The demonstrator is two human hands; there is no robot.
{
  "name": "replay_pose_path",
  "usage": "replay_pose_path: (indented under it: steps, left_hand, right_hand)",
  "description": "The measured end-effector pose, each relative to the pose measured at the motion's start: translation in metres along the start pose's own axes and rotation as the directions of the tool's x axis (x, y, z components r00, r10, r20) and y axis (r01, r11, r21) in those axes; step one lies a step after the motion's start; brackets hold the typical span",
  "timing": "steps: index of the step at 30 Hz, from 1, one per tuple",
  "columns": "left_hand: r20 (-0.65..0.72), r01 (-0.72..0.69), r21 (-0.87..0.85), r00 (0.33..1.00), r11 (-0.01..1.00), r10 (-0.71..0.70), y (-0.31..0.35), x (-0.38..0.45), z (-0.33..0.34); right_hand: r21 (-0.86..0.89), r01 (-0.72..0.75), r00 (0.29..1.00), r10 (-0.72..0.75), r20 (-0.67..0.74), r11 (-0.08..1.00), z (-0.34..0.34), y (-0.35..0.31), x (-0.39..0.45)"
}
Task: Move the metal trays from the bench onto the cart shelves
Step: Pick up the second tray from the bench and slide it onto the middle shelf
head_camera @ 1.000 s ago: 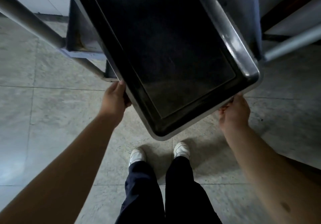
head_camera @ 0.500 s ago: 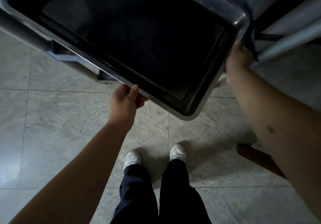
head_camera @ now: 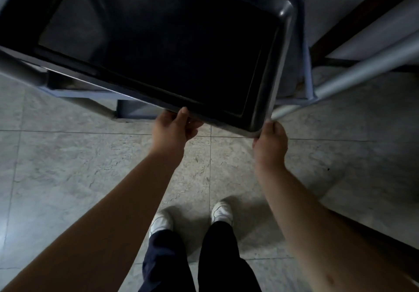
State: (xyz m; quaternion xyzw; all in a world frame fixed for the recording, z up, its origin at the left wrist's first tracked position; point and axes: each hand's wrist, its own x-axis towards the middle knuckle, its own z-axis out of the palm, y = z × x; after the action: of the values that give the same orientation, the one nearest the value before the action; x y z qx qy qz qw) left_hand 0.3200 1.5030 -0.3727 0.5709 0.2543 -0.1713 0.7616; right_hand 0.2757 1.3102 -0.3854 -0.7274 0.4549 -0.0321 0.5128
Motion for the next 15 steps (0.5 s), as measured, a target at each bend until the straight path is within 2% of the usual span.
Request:
replay_pose_path:
  steps: [3,6,9,11,13,15]
  left_hand:
    - [-0.042,0.019,-0.081,0.999,0.997,-0.023,0.000,0.017,0.035]
    - [-0.046,0.041,-0.158,0.998,0.987,-0.049,-0.001,0.030,0.063]
    - [-0.083,0.070,-0.139,0.993,0.988,-0.082,-0.002,0.041,0.085]
    - [-0.095,0.102,-0.097,0.989,0.990,-0.111,-0.002,0.048,0.095]
    - [-0.092,0.143,-0.072,0.985,0.987,-0.149,0.000,0.055,0.105]
    - [-0.114,0.186,-0.050,0.975,0.981,-0.190,0.003,0.060,0.113]
  right_hand:
    - [-0.121,0.025,1.000,-0.025,0.002,0.992,-0.004,-0.019,0.052]
    - [-0.185,0.072,0.995,-0.084,-0.058,0.980,-0.006,-0.037,0.082]
    - [-0.191,-0.043,0.997,0.029,-0.075,0.981,-0.009,-0.051,0.112]
    - [-0.146,-0.153,0.988,0.149,-0.038,0.977,-0.013,-0.060,0.124]
    - [0.009,-0.237,0.971,0.237,-0.022,0.971,-0.017,-0.064,0.134]
    - [0.132,-0.261,0.965,0.263,0.006,0.956,-0.020,-0.069,0.139]
